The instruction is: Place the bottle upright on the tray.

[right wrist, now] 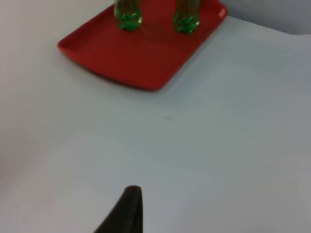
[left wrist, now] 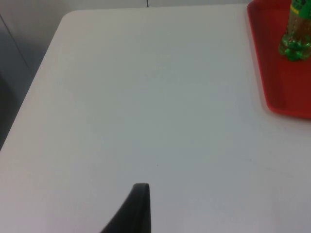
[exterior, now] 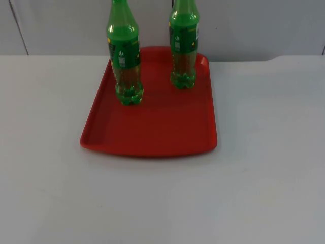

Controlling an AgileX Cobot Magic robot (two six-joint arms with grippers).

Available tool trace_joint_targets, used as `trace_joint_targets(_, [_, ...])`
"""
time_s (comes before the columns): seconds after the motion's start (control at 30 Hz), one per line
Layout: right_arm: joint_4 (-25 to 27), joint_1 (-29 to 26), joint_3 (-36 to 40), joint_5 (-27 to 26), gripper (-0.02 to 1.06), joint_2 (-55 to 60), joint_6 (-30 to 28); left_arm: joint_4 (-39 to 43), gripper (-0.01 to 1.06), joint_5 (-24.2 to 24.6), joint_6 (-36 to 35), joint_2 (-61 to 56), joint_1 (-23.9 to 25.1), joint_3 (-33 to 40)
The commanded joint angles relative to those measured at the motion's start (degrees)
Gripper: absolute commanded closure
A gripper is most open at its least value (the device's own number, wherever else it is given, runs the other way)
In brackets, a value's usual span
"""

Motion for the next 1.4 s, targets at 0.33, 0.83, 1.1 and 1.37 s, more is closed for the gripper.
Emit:
trace_joint_targets(0.33, [-1.45,0.22,0.37,-0.7,-0.01,-0.11,1.18,0.13,0.0,-0.61,-0.03,-0.2,0.05,0.21])
trace_joint_targets(0.83, [-1.06,0.22,0.37,-0.82,-0.01,-0.11,0.05,0.13,0.0,-0.61,-0.03,-0.2,0.05,0.21])
trace_joint_targets(1.1, [-1.2,0.22,0.37,-0.92,-0.01,-0.11,0.05,0.13,0.0,-0.61,-0.03,-0.2,0.05,0.21])
trace_joint_targets(1.37, [-1.2,0.22,0.37,-0.92,-0.01,-0.11,0.05,0.13,0.0,-0.61,-0.03,-0.2,0.05,0.21])
